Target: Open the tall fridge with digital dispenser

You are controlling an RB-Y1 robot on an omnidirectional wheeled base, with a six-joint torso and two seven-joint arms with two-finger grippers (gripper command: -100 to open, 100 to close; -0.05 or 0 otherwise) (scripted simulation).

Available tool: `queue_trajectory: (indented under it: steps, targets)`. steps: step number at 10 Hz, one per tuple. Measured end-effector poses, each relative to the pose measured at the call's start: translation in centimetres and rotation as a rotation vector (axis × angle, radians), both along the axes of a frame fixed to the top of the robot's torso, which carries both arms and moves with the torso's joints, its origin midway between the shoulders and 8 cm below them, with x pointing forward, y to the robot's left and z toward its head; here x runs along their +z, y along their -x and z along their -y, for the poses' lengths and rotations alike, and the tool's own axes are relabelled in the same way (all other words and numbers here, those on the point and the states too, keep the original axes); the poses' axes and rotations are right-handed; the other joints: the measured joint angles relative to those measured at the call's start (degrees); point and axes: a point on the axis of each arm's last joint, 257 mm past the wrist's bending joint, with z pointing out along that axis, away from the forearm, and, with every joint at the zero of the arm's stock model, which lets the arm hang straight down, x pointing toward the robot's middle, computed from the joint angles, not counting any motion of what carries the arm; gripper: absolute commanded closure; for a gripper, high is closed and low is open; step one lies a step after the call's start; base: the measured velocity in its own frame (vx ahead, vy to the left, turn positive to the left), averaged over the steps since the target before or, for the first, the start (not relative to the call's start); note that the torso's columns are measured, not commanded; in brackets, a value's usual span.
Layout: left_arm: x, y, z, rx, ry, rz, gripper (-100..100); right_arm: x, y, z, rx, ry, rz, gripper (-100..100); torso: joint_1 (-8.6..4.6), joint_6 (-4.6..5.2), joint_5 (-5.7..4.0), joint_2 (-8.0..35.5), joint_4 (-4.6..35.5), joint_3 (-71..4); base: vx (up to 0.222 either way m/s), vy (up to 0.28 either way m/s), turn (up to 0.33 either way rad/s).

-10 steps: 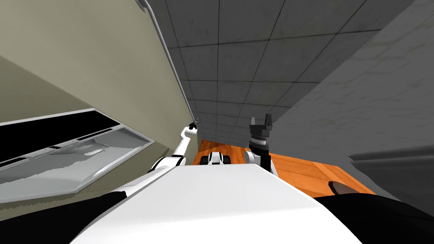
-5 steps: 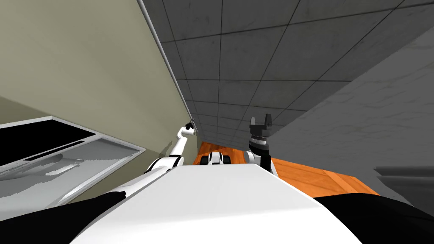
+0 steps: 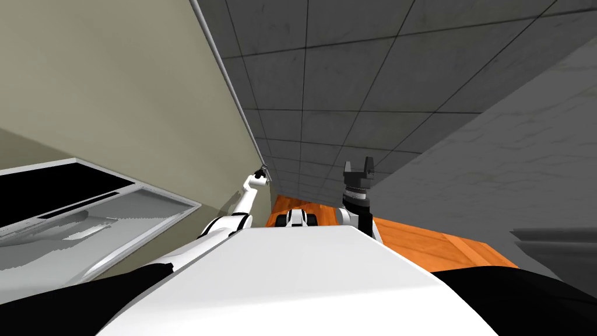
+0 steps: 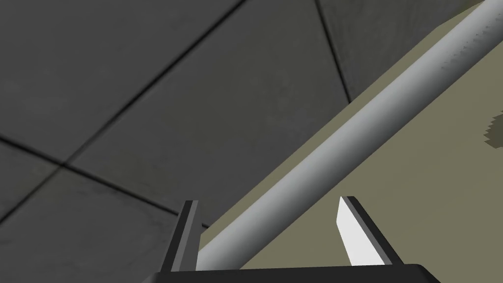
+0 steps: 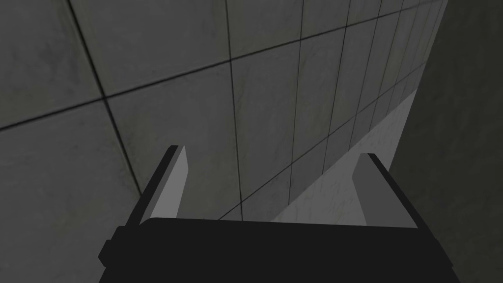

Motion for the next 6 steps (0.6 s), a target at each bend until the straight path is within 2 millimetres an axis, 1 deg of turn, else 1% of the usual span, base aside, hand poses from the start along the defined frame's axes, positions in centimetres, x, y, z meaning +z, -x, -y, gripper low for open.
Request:
queue_trajectory:
  steps: [1, 2, 3, 6]
  targets:
    - [0.1, -0.1, 1.0, -0.014, 0.002, 0.002, 100, 0.0, 0.0, 0.0, 0.0, 0.0, 0.0, 0, 0.13, 0.06, 0.02, 0.1, 0.0, 0.0, -0.004, -0.011, 0.01]
    - [-0.1, 0.0, 1.0, -0.015, 0.001, -0.001, 100, 0.0, 0.0, 0.0, 0.0, 0.0, 0.0, 0, 0.22, 0.01, 0.01, 0.0, 0.0, 0.0, -0.142, 0.048, -0.13]
    - [0.0, -0.4, 2.1, -0.032, -0.002, -0.002, 100, 0.0, 0.0, 0.0, 0.0, 0.0, 0.0, 0, 0.23, 0.4, 0.11, 0.2, 0.0, 0.1, -0.206, 0.041, -0.159]
    - [0.0, -0.8, 5.6, -0.091, -0.001, -0.003, 100, 0.0, 0.0, 0.0, 0.0, 0.0, 0.0, 0, 0.15, -0.04, 0.03, 0.1, 0.0, 0.1, -0.204, 0.0, -0.144]
